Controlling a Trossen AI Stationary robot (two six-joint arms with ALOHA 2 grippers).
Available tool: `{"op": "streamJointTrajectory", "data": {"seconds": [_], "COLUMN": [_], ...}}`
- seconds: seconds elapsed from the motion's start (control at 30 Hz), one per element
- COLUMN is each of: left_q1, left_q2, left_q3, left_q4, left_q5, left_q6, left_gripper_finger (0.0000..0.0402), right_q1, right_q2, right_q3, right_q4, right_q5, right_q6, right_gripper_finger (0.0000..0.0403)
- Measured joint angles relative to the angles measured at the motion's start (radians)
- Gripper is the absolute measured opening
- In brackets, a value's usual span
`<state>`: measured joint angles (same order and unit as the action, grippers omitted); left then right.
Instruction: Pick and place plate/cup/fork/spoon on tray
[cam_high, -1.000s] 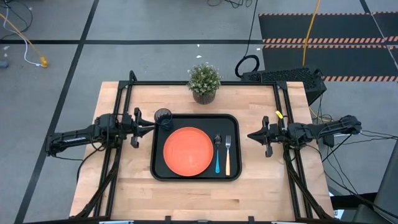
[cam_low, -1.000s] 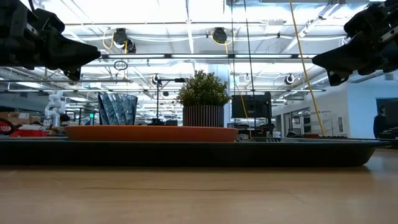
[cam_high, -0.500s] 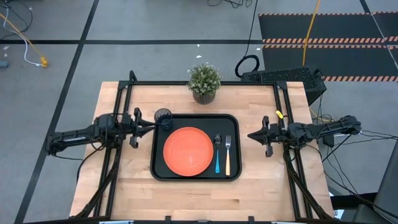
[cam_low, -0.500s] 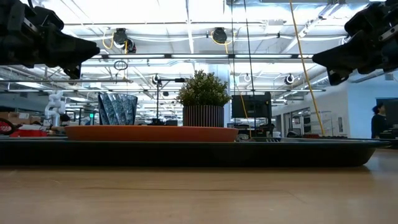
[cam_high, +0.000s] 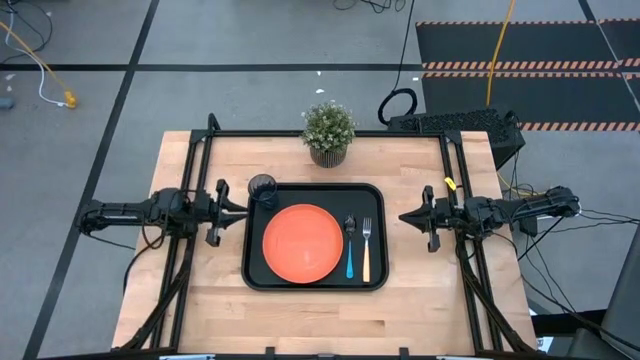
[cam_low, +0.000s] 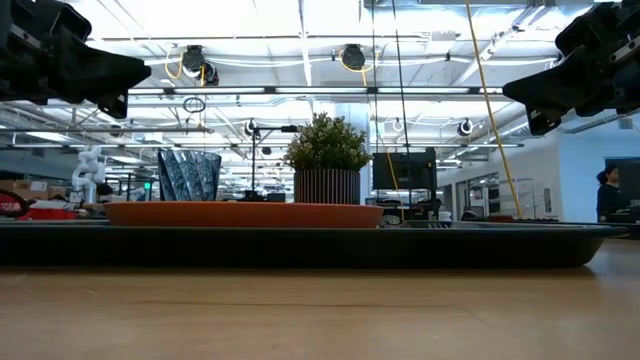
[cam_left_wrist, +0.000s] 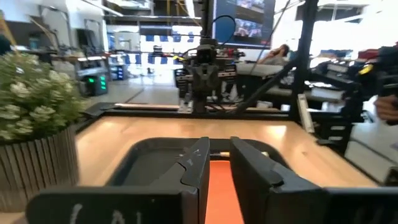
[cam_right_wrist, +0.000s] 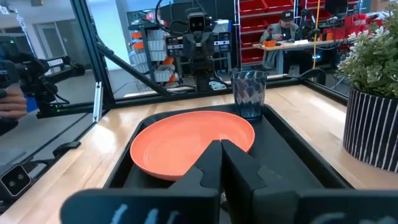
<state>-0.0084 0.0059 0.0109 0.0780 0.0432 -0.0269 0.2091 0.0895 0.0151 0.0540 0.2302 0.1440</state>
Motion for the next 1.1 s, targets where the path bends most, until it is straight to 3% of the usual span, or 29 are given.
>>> {"op": "streamJointTrajectory", "data": {"seconds": [0.1,0.43,0.67,1.1], "left_q1": [-0.014,0.008,0.008,0.008], "left_q2": [0.000,0.000,0.000,0.000], "left_q3": [0.000,0.000,0.000,0.000], "left_q4": [0.000,0.002,0.000,-0.005], "left_q5": [-0.034,-0.011,-0.022,-0.023], "left_q6": [0.025,0.015,0.062,0.075], "left_gripper_finger": [0.0049,0.0004,0.0003,0.0041], "right_q1": [0.000,0.000,0.000,0.000], "right_q2": [0.000,0.000,0.000,0.000], "right_q3": [0.000,0.000,0.000,0.000], "right_q4": [0.000,0.000,0.000,0.001], "right_q5": [0.000,0.000,0.000,0.000], "right_q6": [0.000,0.000,0.000,0.000], "right_gripper_finger": [0.0000,0.0000,0.0000,0.0000]}}
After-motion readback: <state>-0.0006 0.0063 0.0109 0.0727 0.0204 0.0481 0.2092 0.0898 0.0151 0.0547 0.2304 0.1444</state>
